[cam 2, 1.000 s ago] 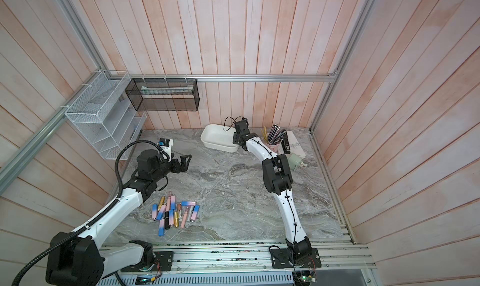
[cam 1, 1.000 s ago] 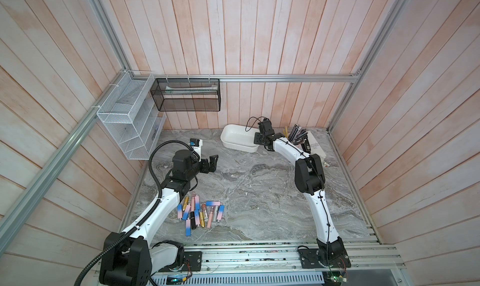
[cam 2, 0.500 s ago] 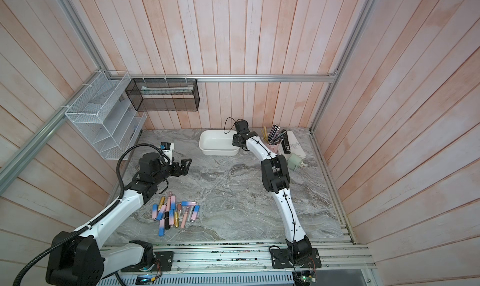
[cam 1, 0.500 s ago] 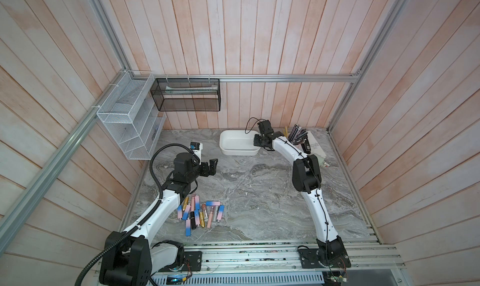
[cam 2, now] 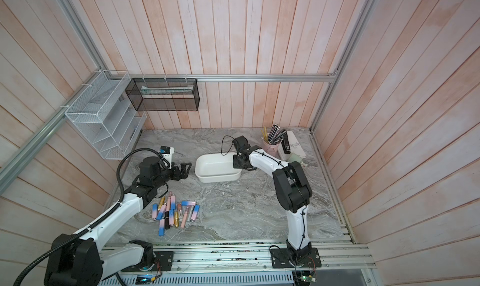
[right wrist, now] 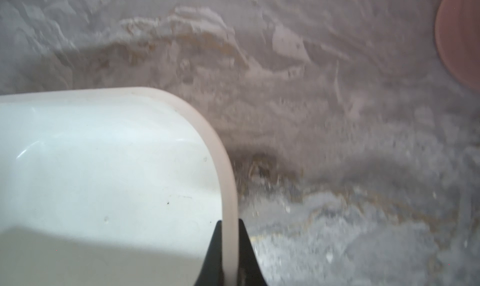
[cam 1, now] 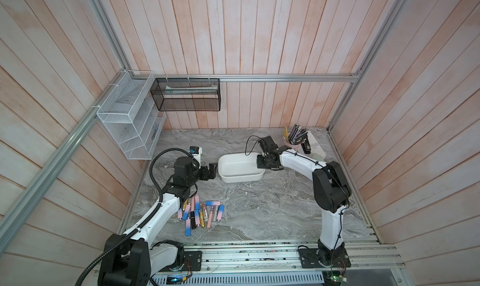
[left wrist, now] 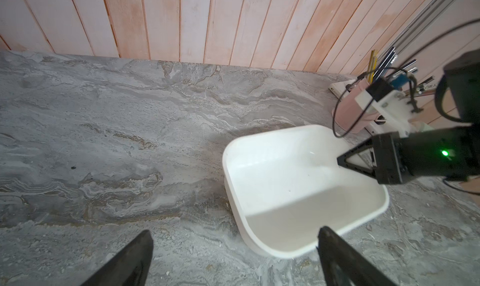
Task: Put the lipstick into the storage box
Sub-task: Move the storage box to the center of the board, then pick up the lipstick at the center of the board.
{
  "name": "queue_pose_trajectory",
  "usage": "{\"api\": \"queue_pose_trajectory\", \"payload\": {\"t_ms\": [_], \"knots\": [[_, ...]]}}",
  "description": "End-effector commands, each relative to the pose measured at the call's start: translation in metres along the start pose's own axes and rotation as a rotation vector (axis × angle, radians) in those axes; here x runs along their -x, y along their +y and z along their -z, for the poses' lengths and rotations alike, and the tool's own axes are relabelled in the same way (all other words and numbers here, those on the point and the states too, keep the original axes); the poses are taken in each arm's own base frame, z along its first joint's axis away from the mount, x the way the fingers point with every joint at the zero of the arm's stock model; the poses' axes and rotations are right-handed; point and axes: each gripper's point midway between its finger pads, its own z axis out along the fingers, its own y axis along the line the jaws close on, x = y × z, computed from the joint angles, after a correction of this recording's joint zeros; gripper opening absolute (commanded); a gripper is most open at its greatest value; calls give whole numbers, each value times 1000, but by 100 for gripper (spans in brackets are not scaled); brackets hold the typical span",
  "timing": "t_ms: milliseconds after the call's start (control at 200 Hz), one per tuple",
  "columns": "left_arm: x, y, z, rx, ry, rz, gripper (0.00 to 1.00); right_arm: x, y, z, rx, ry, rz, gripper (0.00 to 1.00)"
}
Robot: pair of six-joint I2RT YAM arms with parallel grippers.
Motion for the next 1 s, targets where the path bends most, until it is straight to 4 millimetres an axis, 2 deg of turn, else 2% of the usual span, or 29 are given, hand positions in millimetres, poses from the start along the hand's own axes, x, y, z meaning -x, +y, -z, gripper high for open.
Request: {"api": "queue_pose_trajectory", "payload": {"t_ms": [0,105,190,300,380,460,530,695,815,905,995], "knots": [[-2,-8,4,-37,-10,31,100,-32,0,8,11,9,-37,4],[-11,-12,4,-48,17,42,100,-63,6,11,27,24,-36,15],[-19,-15,2,-38,53,54,100,-74,7,10,25,33,-33,36],[-31,-19,5,-23,95,68,99,-68,7,19,9,6,-16,48],[-39,-25,9,-17,136,89,92,-57,6,33,2,-40,-9,53],[-51,-36,14,-26,196,113,86,-46,3,48,-17,-83,7,62],[-65,-50,20,-28,249,129,80,-38,-3,60,-52,-113,15,63],[-109,-84,36,-33,378,157,78,-22,-16,78,-84,-136,20,63],[-139,-94,47,13,478,156,72,-12,-27,86,-96,-136,10,65],[-160,-102,57,20,541,173,61,-6,-37,92,-98,-144,-6,65],[-179,-105,63,45,582,172,59,-2,-43,98,-91,-149,-15,65]]}}
